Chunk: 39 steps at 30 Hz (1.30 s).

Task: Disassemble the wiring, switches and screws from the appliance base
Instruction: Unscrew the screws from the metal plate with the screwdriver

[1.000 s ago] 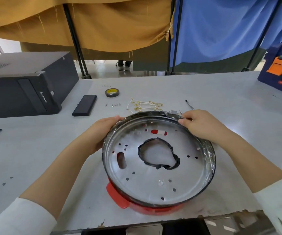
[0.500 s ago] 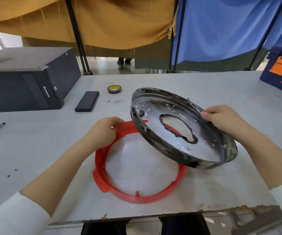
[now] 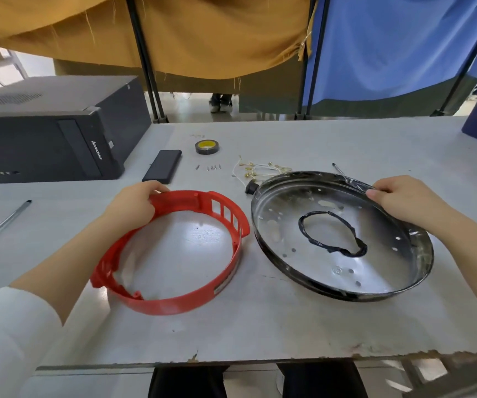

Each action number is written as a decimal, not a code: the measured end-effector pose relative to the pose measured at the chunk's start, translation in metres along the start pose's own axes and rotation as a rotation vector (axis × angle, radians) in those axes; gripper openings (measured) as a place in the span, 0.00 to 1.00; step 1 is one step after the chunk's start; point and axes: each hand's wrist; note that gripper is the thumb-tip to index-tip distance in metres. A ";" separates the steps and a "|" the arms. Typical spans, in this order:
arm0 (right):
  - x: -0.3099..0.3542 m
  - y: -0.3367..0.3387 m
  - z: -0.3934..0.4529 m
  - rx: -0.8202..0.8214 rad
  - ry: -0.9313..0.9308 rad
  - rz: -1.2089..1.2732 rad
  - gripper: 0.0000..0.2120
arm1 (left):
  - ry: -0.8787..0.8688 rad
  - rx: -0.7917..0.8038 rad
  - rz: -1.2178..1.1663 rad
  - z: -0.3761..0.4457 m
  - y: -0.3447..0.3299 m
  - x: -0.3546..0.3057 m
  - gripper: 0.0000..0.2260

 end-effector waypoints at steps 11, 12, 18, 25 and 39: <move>0.003 -0.019 -0.004 -0.059 -0.009 -0.183 0.15 | -0.122 0.072 0.173 0.014 -0.019 -0.028 0.12; 0.003 -0.018 -0.004 -0.058 -0.007 -0.191 0.15 | -0.103 0.070 0.164 0.015 -0.018 -0.026 0.12; -0.003 -0.015 -0.001 -0.093 -0.028 -0.251 0.14 | -0.027 0.040 0.133 0.012 -0.013 -0.007 0.16; 0.009 -0.026 0.002 -0.146 -0.029 -0.324 0.10 | -0.021 0.070 0.156 0.024 -0.014 -0.011 0.16; 0.037 -0.044 0.012 -0.137 -0.020 -0.479 0.11 | 0.001 0.065 0.162 0.036 -0.015 -0.009 0.15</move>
Point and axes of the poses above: each hand's wrist, its own z-axis towards the middle knuckle, its own y-axis out of the back of the hand, x = y × z, and after that the axes turned 14 degrees about -y, right-handed
